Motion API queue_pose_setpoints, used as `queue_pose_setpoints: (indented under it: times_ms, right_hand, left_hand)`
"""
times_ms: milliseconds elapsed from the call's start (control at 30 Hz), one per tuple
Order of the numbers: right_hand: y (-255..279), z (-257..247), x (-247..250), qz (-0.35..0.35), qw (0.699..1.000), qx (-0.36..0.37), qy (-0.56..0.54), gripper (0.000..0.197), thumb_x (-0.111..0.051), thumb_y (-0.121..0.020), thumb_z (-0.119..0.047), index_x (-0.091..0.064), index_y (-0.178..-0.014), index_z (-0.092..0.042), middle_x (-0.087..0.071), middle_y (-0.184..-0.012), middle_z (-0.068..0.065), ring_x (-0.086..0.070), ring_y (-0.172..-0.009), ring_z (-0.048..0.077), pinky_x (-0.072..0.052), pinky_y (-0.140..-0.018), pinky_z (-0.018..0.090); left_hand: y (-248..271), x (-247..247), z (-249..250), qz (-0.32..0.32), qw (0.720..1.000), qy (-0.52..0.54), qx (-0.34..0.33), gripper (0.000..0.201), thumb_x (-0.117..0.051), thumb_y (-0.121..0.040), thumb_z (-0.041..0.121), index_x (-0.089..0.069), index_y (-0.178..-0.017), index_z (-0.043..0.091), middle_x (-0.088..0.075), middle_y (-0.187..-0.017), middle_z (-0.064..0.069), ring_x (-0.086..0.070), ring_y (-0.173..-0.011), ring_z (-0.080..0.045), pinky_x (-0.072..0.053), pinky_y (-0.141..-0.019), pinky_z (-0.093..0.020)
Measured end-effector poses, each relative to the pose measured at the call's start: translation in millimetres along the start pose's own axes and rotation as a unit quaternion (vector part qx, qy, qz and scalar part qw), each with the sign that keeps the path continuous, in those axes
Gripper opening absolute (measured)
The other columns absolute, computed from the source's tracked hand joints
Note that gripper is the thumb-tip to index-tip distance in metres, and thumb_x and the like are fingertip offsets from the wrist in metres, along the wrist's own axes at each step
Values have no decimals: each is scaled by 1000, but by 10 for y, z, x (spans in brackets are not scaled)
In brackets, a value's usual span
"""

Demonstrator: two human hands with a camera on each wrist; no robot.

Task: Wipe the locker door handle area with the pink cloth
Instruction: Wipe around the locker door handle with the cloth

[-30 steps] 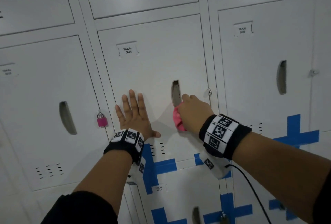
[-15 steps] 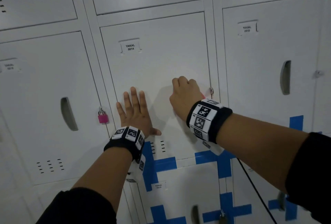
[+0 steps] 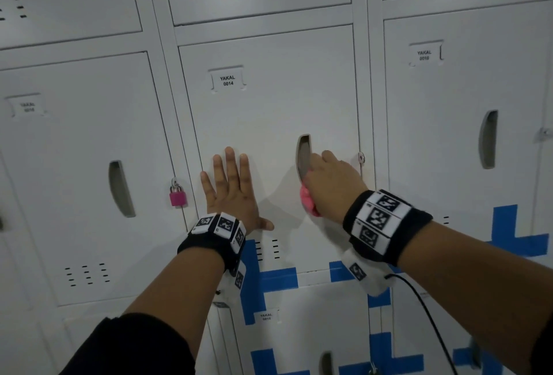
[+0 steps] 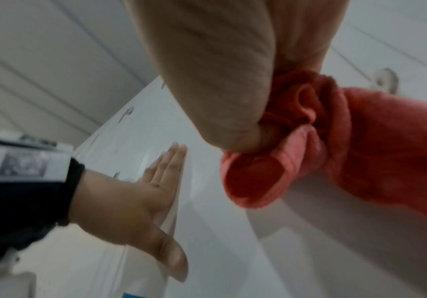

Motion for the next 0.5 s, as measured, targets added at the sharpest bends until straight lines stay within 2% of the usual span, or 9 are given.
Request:
queue_pose_setpoints:
  times_ms: [67,100,133,167,200,233,333,400,500]
  right_hand:
    - [63,106,30,15,994,-31,-102,34,-29,-80,-34,-58,-71,-18,-45,-85,3,-45,-93,26,-47,-75,36]
    - [78,159,68,37,983,-50,-172,28,-33,-79,-34,-56,-67,-22,-44,-86,3,-45,-91,25,-44,-76,33]
    - [86,202,125,65,967,-68,-236,18,-45,-81,-27,-54,-67,-23,-43,-90,5,-44,-91,25,-41,-76,30]
    - [67,235,173,92,950,-86,-286,11,-55,-82,-17,-55,-72,-20,-43,-95,7,-43,-91,24,-40,-77,29]
    - [33,260,202,119,935,-99,-318,6,-59,-83,-10,-59,-82,-16,-43,-101,9,-44,-94,26,-43,-81,32]
    - [-17,272,208,132,924,-112,-341,11,-58,-83,-6,-61,-92,-11,-44,-106,12,-47,-97,31,-47,-87,37]
    - [-149,200,67,112,915,-127,-366,26,-54,-85,-10,-60,-110,-8,-42,-119,18,-46,-109,37,-46,-100,45]
    - [-165,136,-37,101,921,-138,-351,26,-54,-88,-23,-58,-110,-11,-42,-118,15,-44,-108,35,-43,-99,43]
    - [-132,52,-61,107,952,-131,-253,28,-53,-90,-36,-57,-108,-15,-47,-111,12,-45,-102,32,-44,-94,42]
  left_hand:
    - [-1,9,-2,1,1000,-1,1,158,-71,-50,76,52,-126,12,62,-130,-10,56,-120,-33,27,-105,-58]
    - [-5,9,-4,1,1000,-2,2,158,-71,-50,76,53,-125,13,62,-130,-10,56,-120,-33,27,-105,-58]
    - [-4,10,-5,0,1000,-1,3,158,-71,-50,76,53,-125,13,62,-130,-10,56,-121,-33,27,-105,-58]
    - [-2,10,-4,0,1000,0,3,158,-71,-50,76,53,-124,13,63,-129,-10,56,-120,-33,27,-105,-58]
    - [0,15,1,0,1000,-1,1,158,-70,-50,77,53,-125,13,63,-129,-10,57,-120,-33,28,-104,-58]
    - [4,17,5,-2,1000,-2,1,157,-69,-50,77,53,-125,12,63,-128,-10,57,-119,-34,28,-104,-58]
    - [14,22,10,-5,1000,-5,5,156,-69,-51,77,52,-125,11,63,-127,-11,59,-116,-34,29,-102,-58]
    - [17,26,17,-5,1000,-6,6,156,-69,-52,77,52,-125,11,63,-127,-11,59,-115,-34,28,-102,-58]
    - [21,30,23,-3,1000,-8,4,155,-70,-52,76,51,-126,11,62,-127,-11,58,-115,-34,29,-101,-58]
Point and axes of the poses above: each hand's wrist, its own y-axis away from the middle knuckle, its own x-axis out of the back of the hand, z = x × y, the point moved 7 cm from there along -y, towards the middle knuckle
